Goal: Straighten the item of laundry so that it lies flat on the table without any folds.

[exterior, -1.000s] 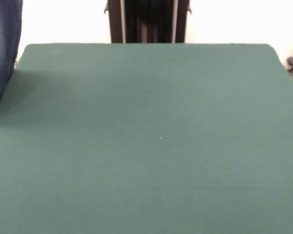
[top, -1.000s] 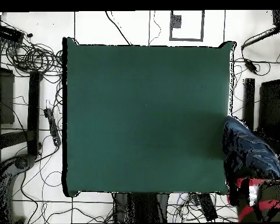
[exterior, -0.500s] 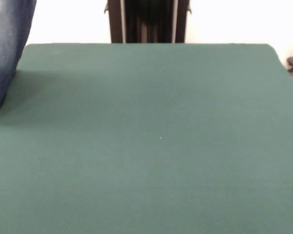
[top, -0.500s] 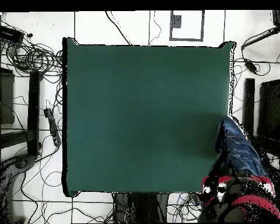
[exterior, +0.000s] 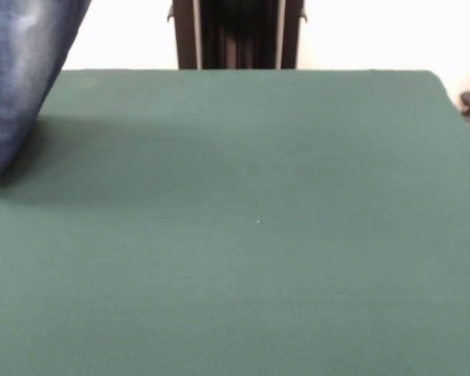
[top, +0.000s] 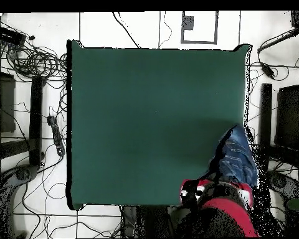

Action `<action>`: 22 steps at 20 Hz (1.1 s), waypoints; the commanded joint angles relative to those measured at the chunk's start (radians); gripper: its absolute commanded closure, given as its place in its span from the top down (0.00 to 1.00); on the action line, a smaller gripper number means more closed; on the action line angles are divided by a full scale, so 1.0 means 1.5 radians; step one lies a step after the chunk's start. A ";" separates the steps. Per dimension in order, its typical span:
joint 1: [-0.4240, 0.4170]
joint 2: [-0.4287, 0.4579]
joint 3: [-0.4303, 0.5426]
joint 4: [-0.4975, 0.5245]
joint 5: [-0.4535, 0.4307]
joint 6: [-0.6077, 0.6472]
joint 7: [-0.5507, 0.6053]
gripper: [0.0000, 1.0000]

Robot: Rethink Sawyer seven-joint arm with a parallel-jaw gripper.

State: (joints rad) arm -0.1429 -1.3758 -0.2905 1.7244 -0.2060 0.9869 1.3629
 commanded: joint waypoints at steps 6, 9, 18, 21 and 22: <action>0.105 0.063 0.002 -0.110 -0.014 0.243 0.347 0.00; 0.105 0.072 0.004 -0.125 -0.020 0.251 0.349 0.00; 0.059 0.035 -0.013 0.009 -0.008 0.077 0.264 0.00; 0.042 0.041 -0.011 0.054 -0.003 0.004 0.252 0.00; 0.041 0.044 -0.012 0.058 -0.008 -0.008 0.256 0.00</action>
State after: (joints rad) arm -0.0664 -1.3441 -0.3215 1.6266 -0.2456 1.1234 1.5973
